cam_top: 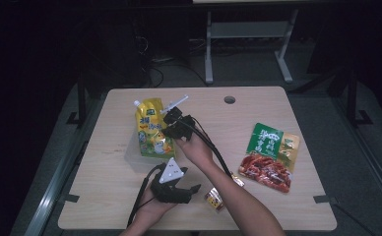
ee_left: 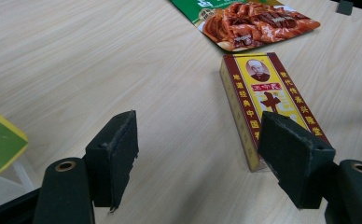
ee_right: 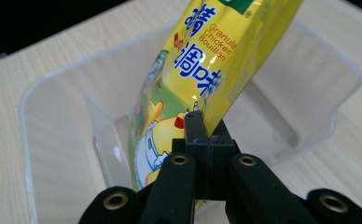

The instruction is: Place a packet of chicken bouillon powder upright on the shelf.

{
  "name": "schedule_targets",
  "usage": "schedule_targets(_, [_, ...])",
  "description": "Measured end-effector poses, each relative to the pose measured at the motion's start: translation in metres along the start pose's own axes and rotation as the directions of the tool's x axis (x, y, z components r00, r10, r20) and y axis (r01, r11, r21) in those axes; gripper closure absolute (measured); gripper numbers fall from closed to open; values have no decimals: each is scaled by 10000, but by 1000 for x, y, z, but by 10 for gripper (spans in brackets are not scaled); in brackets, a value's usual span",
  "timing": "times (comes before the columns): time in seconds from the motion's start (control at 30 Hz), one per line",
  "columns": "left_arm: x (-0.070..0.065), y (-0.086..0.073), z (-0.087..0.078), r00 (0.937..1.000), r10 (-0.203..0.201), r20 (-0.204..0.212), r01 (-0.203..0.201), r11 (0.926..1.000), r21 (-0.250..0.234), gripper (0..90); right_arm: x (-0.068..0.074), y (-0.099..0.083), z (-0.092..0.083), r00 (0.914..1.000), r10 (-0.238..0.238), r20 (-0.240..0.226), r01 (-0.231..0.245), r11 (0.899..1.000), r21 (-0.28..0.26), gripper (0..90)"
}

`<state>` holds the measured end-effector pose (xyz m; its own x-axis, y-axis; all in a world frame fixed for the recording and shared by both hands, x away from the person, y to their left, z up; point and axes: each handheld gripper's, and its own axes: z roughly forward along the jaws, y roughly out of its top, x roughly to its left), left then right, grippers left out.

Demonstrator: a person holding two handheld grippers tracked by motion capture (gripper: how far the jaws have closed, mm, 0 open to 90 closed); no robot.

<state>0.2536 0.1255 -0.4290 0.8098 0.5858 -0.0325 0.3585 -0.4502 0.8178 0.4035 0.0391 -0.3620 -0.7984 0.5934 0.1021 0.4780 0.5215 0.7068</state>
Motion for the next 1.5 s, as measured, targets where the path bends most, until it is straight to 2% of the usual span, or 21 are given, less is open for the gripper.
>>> schedule_targets(0.13, [0, 0, 1, 10000, -5, 35, 4, 9999, 109, 284, 10, -2, -4, 9987, -442, 248, 457, 9970, -621, 900])
schedule_targets(0.2, [0, -1, 0, 10000, 35, 27, -36, 9999, 145, 285, 17, -4, -5, 9944, -899, 549, 949, 9908, -964, 900])
schedule_targets(0.3, [3, -1, 0, 10000, 26, -27, -25, 9998, 190, 291, 21, -9, -4, 9928, -1039, 591, 1105, 9865, -1210, 900])
schedule_targets(0.5, [9, -3, -3, 9997, -260, -15, 261, 9991, 341, 330, 22, -9, -5, 9903, -1284, 523, 1337, 9844, -1144, 900])
schedule_targets(0.57, [13, -4, -7, 9994, -339, -2, 339, 9987, 371, 361, 19, -9, -6, 9906, -1289, 453, 1331, 9851, -1089, 900])
schedule_targets(0.7, [20, -10, -17, 9999, -136, 43, 133, 9972, 740, 431, 15, -8, -6, 9912, -1241, 457, 1282, 9865, -1019, 900])
schedule_targets(0.8, [27, -16, -24, 9998, -176, -64, 181, 9966, 804, 488, 15, -8, -5, 9928, -1129, 393, 1165, 9875, -1061, 900])
schedule_targets(0.83, [31, -19, -28, 9998, -52, -173, 68, 9956, 936, 506, 14, -8, -5, 9933, -1079, 404, 1117, 9879, -1076, 900])
schedule_targets(0.87, [34, -20, -30, 9997, -65, -232, 87, 9955, 940, 526, 13, -8, -5, 9947, -938, 411, 978, 9892, -1096, 900])
schedule_targets(0.9, [37, -21, -31, 9996, -86, -253, 109, 9955, 944, 536, 13, -8, -5, 9979, -613, 224, 634, 9918, -1109, 900])
schedule_targets(1.03, [46, -24, -34, 9990, 14, -446, 33, 9943, 1063, 588, 10, -9, -5, 9997, -220, -47, 213, 9929, -1172, 900])
schedule_targets(1.13, [51, -26, -33, 9990, -28, -450, 77, 9940, 1090, 600, 11, -9, -6, 9999, -96, -60, 88, 9933, -1151, 900])
schedule_targets(1.2, [51, -26, -32, 9992, -50, -407, 96, 9936, 1123, 608, 13, -9, -6, 9999, -124, 14, 125, 9937, -1117, 900])
schedule_targets(1.27, [51, -26, -31, 9991, 89, -409, -43, 9935, 1134, 608, 14, -10, -7, 9999, -108, -6, 107, 9939, -1101, 900])
schedule_targets(1.5, [56, -22, -26, 9990, 362, -280, -328, 9929, 1142, 610, 14, -7, -6, 9986, -508, 161, 521, 9940, -961, 900])
